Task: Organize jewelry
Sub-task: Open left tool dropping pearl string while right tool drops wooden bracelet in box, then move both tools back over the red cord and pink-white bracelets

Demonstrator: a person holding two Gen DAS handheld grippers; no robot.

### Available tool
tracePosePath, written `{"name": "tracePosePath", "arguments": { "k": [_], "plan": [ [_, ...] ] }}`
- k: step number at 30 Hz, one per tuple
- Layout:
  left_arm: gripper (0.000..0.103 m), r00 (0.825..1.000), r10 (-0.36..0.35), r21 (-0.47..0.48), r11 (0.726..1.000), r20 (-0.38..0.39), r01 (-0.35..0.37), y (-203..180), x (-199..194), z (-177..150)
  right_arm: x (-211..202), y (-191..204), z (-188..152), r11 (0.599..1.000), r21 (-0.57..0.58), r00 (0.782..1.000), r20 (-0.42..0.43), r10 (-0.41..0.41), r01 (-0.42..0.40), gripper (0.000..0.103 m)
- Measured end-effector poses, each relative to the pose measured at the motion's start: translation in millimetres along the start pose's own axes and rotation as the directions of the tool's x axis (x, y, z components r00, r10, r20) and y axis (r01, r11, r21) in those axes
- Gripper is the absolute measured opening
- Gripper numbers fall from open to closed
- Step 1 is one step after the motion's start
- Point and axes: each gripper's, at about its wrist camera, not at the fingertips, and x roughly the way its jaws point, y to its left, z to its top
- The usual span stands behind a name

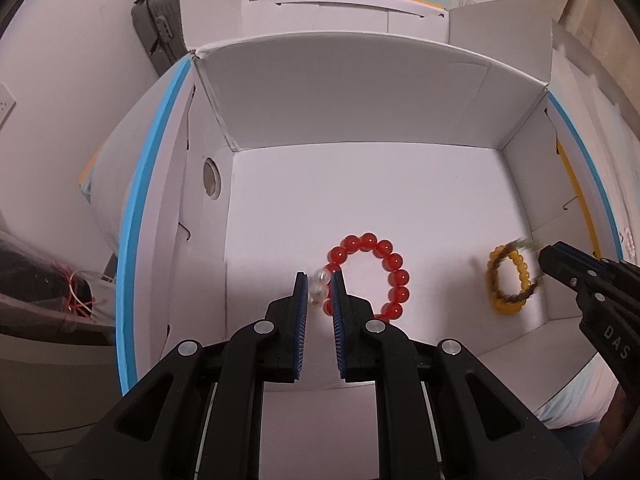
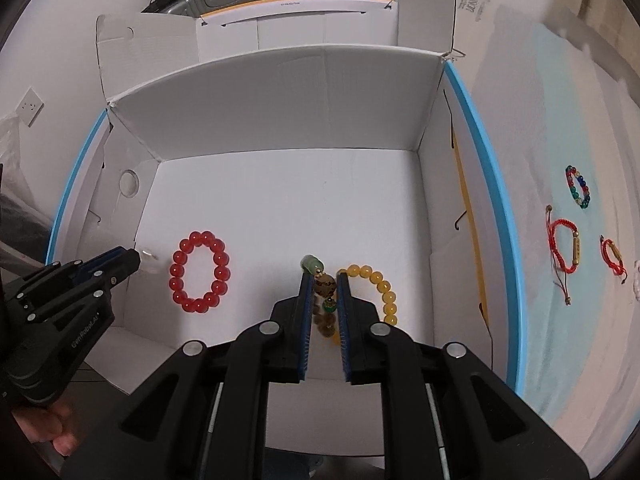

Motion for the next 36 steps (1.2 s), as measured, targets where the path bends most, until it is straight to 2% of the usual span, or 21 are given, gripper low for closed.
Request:
{"name": "tracePosePath", "arguments": {
  "k": [1, 2, 3, 4, 5, 6, 8, 9, 11, 13, 17, 23, 29, 36],
  "plan": [
    [0.014, 1.0, 0.004, 0.0, 1.0, -0.001, -0.004, -0.7, 0.3, 0.2, -0.5, 0.1, 0.3, 1.0, 0.002, 1.0, 0.003, 0.002, -0.002, 0.02],
    [0.014, 1.0, 0.005, -0.004, 1.0, 0.0, -0.005, -0.3, 0.0, 0.0, -2.7, 0.0, 0.7, 1.0, 0.003, 1.0, 0.012, 0.0, 0.0, 0.03],
    [0.014, 1.0, 0.006, -0.005, 1.0, 0.002, -0.006, 0.3, -0.4, -0.5, -5.1, 0.3, 1.1, 1.0, 0.004, 1.0, 0.023, 0.002, -0.002, 0.035],
    [0.018, 1.0, 0.01, -0.005, 1.0, 0.005, -0.01, 0.4, -1.8, -0.4, -9.6, 0.5, 1.1, 1.0, 0.004, 0.999, 0.038, 0.005, -0.005, 0.042],
    [0.027, 1.0, 0.013, -0.012, 1.0, 0.013, -0.012, 1.6, -4.8, -0.8, -14.1, 0.8, 2.0, 1.0, 0.002, 0.999, 0.05, 0.008, -0.008, 0.05],
    [0.03, 1.0, 0.011, -0.017, 1.0, 0.022, -0.011, 2.6, -7.9, -0.9, -20.7, 1.1, 2.3, 1.0, -0.002, 0.997, 0.071, 0.01, -0.01, 0.053],
    [0.036, 0.999, 0.018, -0.018, 1.0, 0.043, -0.018, 2.7, -16.2, -0.9, -35.2, -0.7, 3.5, 1.0, -0.005, 0.994, 0.114, 0.003, -0.002, 0.067],
    [0.038, 0.998, 0.024, -0.014, 1.0, 0.053, -0.023, 1.8, -20.4, -0.4, -41.3, -2.1, 3.5, 1.0, -0.005, 0.991, 0.13, -0.006, 0.006, 0.07],
    [0.048, 0.997, 0.021, -0.017, 1.0, 0.079, -0.02, -0.5, -29.9, 1.8, -54.9, -7.5, 4.9, 1.0, -0.003, 0.988, 0.157, -0.012, 0.013, 0.076],
    [0.053, 0.995, 0.02, -0.014, 1.0, 0.102, -0.019, -4.9, -39.1, 3.9, -66.3, -13.7, 6.6, 1.0, 0.003, 0.984, 0.178, -0.018, 0.017, 0.079],
    [0.069, 0.988, 0.009, 0.01, 1.0, 0.154, -0.011, -22.1, -60.3, 8.8, -89.5, -32.8, 7.8, 0.999, 0.018, 0.974, 0.222, -0.051, 0.048, 0.086],
    [0.083, 0.976, -0.048, 0.057, 0.998, 0.211, 0.037, -68.4, -85.2, 18.2, -115.6, -75.2, 3.6, 0.994, 0.061, 0.96, 0.258, -0.106, 0.093, 0.091],
    [0.094, 0.961, -0.134, 0.131, 0.986, 0.242, 0.105, -129.4, -101.3, 26.2, -135.6, -132.9, -4.0, 0.982, 0.126, 0.946, 0.276, -0.172, 0.141, 0.095],
    [0.097, 0.953, -0.199, 0.206, 0.966, 0.229, 0.153, -211.4, -92.1, 33.3, -143.3, -207.6, -15.4, 0.959, 0.21, 0.933, 0.266, -0.244, 0.19, 0.095]
  ]
}}
